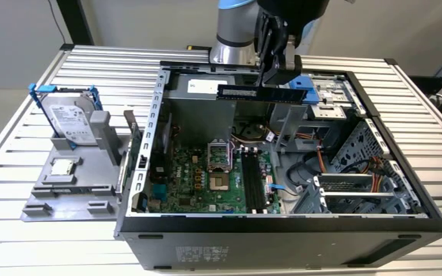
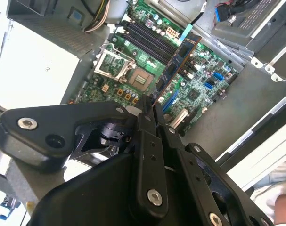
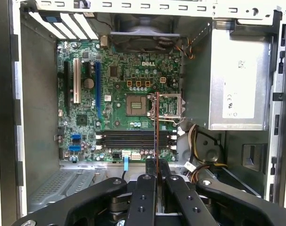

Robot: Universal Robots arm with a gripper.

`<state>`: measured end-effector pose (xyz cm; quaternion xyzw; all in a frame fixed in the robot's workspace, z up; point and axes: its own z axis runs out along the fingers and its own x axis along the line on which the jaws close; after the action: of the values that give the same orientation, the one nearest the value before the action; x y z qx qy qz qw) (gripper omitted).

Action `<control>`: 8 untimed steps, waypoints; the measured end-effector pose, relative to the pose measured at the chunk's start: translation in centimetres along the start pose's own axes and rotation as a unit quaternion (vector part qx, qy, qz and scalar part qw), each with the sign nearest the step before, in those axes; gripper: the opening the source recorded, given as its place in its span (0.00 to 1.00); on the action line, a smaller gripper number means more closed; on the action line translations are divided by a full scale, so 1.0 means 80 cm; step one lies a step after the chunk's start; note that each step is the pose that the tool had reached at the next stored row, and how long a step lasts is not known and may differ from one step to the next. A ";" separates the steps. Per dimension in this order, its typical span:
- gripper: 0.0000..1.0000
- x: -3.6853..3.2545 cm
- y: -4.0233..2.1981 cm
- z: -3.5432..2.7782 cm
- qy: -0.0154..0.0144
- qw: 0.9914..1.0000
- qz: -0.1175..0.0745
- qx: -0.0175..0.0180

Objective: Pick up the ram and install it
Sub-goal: 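Insert the ram into the slot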

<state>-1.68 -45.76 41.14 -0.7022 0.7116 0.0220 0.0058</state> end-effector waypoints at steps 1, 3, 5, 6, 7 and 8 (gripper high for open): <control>0.00 0.0000 0.0000 0.0000 0.000 1.000 0.000 0.000; 0.00 0.0000 0.0000 0.0000 0.000 1.000 0.000 0.000; 0.00 0.0000 0.0000 0.0001 0.000 1.000 0.000 0.000; 0.00 0.0000 0.0000 0.0001 0.000 1.000 0.000 0.000; 0.00 0.0000 0.0000 0.0001 0.000 1.000 0.000 0.000; 0.00 0.0000 0.0000 0.0001 0.000 1.000 0.000 0.000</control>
<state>-1.68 -45.76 41.13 -0.7021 0.7117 0.0220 0.0057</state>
